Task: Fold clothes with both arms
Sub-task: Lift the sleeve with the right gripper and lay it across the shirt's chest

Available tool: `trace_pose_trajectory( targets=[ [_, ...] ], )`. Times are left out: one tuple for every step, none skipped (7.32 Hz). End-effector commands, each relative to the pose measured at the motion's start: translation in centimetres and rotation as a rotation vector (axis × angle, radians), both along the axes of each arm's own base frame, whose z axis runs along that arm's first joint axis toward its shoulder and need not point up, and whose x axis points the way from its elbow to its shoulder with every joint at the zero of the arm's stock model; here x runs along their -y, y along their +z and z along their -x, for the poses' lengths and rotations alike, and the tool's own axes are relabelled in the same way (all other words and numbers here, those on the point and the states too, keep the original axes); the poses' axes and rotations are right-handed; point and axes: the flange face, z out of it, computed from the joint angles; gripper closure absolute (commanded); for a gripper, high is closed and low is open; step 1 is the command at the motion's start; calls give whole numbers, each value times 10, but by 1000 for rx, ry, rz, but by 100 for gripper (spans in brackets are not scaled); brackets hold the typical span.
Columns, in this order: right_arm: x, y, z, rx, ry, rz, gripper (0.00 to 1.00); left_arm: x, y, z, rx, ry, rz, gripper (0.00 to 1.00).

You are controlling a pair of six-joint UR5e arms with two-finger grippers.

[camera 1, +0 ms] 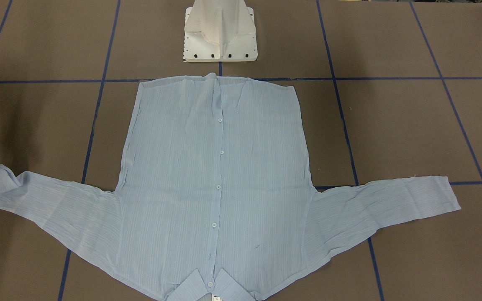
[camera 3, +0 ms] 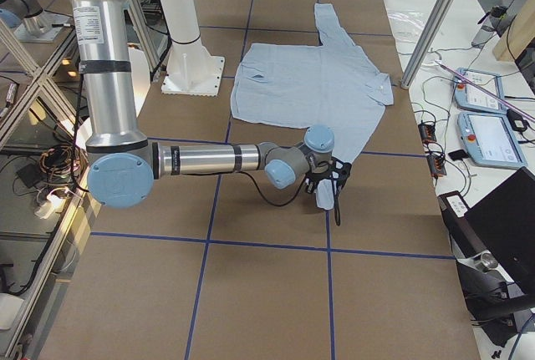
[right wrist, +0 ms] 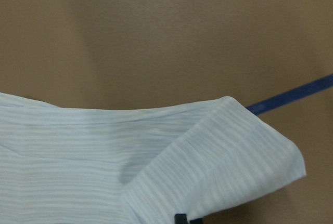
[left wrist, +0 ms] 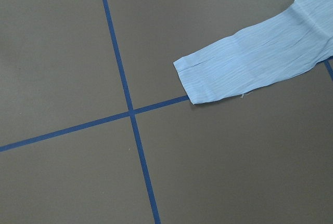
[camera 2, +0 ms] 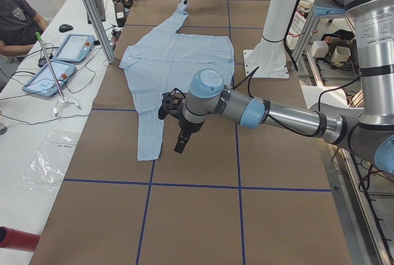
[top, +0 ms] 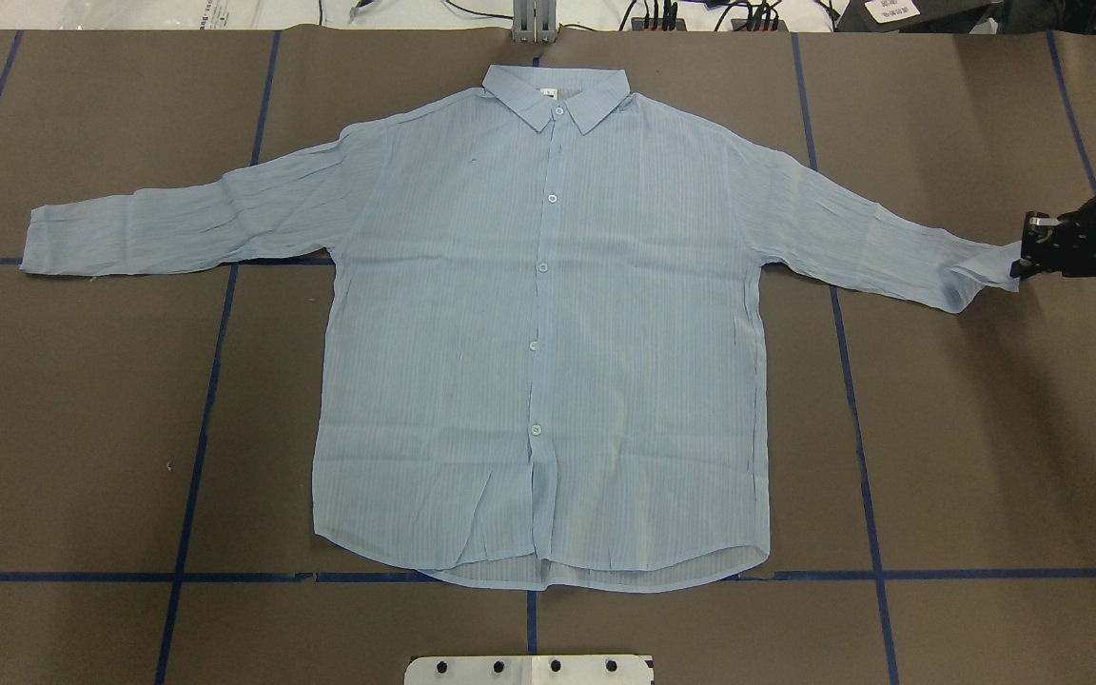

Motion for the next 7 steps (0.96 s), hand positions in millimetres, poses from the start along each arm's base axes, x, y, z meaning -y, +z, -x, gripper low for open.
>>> trace_pose_trajectory(
  targets=[
    [55,-120,79,42,-18,-11,100,0,0,0,0,1,-3,0],
    [76,-183,112,37,-25,10,100,0,-1,0,-1,2,-3,0],
    [89,-234,145,39,-21,24,100,0,-1,0,-3,1,-4,0],
    [101,-274,188,48,8,52,100,0,-2,0,-5,2,-7,0],
    [117,-318,235,37,40,57,100,0,-3,-1,-9,4,-10,0],
    [117,-363,283,48,25,68,100,-1,-6,-1,-10,4,-17,0],
    [105,-399,322,46,20,51,100,-1,-10,-1,-10,4,-23,0]
  ],
)
